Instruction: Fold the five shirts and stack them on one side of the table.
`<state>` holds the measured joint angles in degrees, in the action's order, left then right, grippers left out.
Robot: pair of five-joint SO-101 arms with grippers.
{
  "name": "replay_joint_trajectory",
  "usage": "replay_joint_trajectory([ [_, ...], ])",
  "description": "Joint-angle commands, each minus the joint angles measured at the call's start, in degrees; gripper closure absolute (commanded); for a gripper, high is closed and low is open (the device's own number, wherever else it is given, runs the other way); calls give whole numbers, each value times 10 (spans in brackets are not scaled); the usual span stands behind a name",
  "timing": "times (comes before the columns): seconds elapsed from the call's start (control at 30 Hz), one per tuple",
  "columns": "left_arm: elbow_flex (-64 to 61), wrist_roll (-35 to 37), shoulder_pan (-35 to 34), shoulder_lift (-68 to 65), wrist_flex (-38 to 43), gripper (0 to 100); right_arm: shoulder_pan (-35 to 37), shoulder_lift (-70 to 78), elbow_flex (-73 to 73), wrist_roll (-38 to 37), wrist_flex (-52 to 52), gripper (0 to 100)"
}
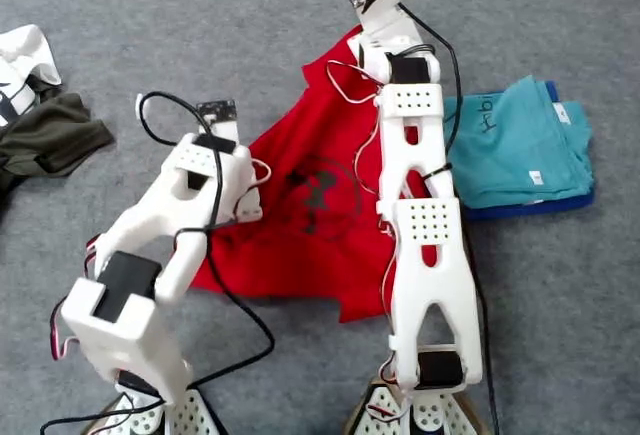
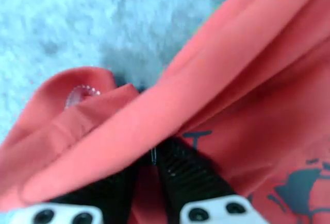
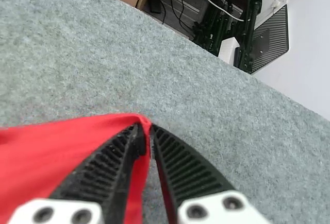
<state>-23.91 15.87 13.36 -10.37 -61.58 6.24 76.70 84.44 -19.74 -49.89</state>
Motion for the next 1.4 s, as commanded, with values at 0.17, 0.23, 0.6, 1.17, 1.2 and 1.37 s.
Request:
replay_joint_trajectory([
  [0.17,14,47,5,68,-2,962,3,-2,12,-4,9,995],
  [0.23,48,60,-14,65,-17,903,3,-2,12,-4,9,995],
  [0.6,291,111,-206,60,-99,868,4,-6,-1,-5,11,995],
  [1.17,404,172,-216,-243,-117,864,5,-6,-1,-5,12,995],
  [1.2,413,173,-211,-244,-122,864,5,-6,-1,-5,12,995],
  [1.37,422,198,-171,-243,-130,826,5,-6,-1,-5,12,995],
])
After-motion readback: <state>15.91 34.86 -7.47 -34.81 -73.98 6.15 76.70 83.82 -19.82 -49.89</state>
